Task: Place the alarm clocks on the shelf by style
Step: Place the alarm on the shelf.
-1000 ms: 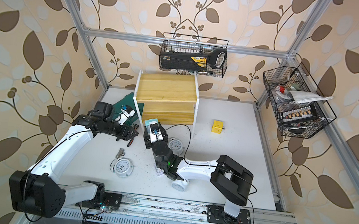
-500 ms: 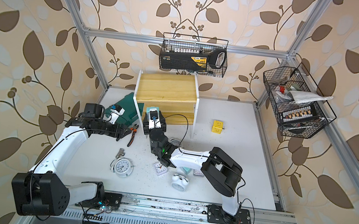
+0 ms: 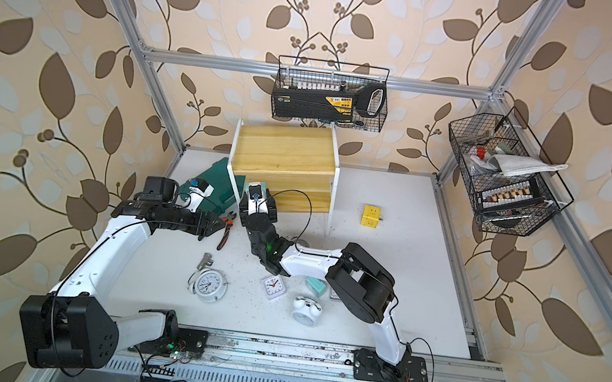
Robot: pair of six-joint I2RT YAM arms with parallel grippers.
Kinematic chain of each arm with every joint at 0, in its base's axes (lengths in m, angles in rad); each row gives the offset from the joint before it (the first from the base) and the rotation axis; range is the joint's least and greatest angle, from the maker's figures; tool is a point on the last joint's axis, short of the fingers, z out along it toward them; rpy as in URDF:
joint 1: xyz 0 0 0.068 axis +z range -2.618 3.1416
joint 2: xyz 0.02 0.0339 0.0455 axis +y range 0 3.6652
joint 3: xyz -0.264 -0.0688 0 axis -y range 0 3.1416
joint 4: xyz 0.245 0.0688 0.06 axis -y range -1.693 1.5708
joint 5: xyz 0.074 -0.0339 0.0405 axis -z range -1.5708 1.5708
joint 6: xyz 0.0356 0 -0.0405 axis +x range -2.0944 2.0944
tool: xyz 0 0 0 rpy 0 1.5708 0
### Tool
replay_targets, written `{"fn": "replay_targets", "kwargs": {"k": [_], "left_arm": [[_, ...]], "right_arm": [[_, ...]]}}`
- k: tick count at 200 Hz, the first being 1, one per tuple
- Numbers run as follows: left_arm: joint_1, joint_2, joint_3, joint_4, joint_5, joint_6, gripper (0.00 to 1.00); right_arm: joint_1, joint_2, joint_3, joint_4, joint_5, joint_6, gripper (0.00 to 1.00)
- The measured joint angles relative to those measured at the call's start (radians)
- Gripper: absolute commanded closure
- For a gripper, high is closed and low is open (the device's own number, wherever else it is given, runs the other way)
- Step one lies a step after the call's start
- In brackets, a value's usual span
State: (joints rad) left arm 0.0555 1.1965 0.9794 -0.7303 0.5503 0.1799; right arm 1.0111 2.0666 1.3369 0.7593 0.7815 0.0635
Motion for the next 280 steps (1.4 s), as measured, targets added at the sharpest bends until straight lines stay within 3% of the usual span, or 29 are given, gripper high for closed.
{"fn": "replay_targets", "kwargs": {"k": [176, 235, 280], "left_arm": [[0.000, 0.000, 0.000, 0.000, 0.003, 0.000, 0.27], [0.000, 0.000, 0.000, 0.000, 0.007, 0.000, 0.27], [0.000, 0.000, -0.001, 0.000, 0.021, 0.002, 0.27]], "right_arm": [[-0.011, 0.000, 0.026, -0.103, -0.041, 0.035, 0.17], [-0.007, -0.175, -0.016, -0.232, -0.101, 0.061, 0.10], [-0.007, -0.309, -0.055, -0.455, -0.194, 0.126, 0.10]]}}
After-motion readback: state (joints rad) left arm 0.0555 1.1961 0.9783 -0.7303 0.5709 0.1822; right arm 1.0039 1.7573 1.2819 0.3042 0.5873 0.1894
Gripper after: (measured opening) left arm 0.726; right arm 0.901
